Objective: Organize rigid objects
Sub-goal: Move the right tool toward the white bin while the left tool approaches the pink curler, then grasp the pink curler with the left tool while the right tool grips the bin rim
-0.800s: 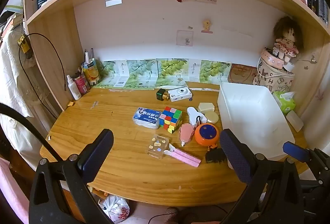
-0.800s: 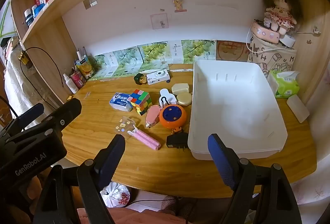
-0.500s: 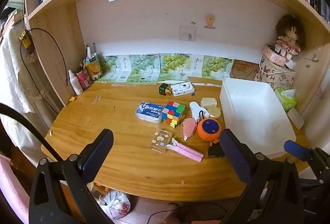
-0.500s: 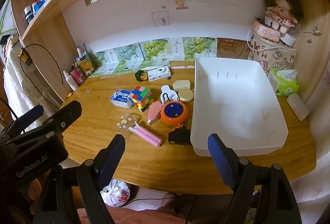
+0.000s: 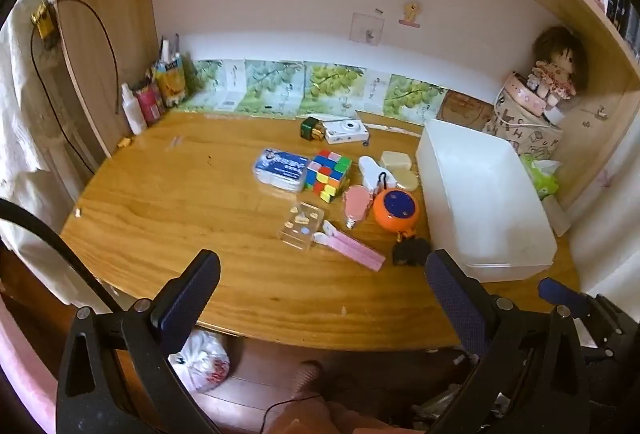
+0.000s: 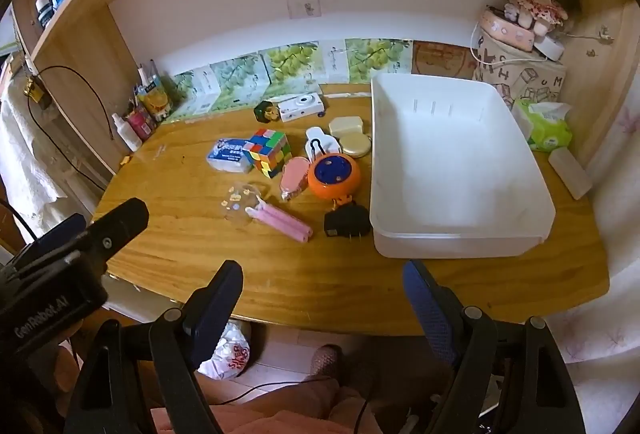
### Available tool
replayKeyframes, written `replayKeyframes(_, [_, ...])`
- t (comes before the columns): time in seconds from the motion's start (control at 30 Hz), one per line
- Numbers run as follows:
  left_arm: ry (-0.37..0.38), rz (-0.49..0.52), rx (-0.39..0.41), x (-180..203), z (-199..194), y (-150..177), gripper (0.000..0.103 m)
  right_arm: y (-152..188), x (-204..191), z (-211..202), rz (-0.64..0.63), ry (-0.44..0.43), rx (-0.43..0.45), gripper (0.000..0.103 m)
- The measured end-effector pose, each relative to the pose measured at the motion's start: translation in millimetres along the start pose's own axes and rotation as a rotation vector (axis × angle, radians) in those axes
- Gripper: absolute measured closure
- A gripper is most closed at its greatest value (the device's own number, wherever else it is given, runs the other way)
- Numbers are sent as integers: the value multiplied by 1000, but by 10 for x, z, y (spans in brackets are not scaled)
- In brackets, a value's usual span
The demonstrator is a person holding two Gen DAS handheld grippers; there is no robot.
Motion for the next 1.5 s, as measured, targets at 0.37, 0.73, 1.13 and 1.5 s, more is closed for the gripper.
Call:
replayKeyframes(0.37, [102,10,-17,-70,137,46,1,8,66,-5,80,57,35,20])
replayKeyframes(0.73, [167,20,-51,-173,350,-48,1,-34,220,-47,218,87,74,20])
replayKeyframes(1.13, [213,-7,-146,-145,690,-199,1,-282,653,52,374,121,53,20])
replayKeyframes(1.5, [202,-97,-275,-71,1088,-284,1,-702,1230,286,459,118,4,20])
Point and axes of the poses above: each gripper's, at about its wrist camera, not at the fingertips, and z roughly the way its jaws point, x to its right, y to its underside, the point moved 4 cm from there along z, roughly the way its jaws point, and after that the axes turned 15 degrees about z, right-handed, at the moved point
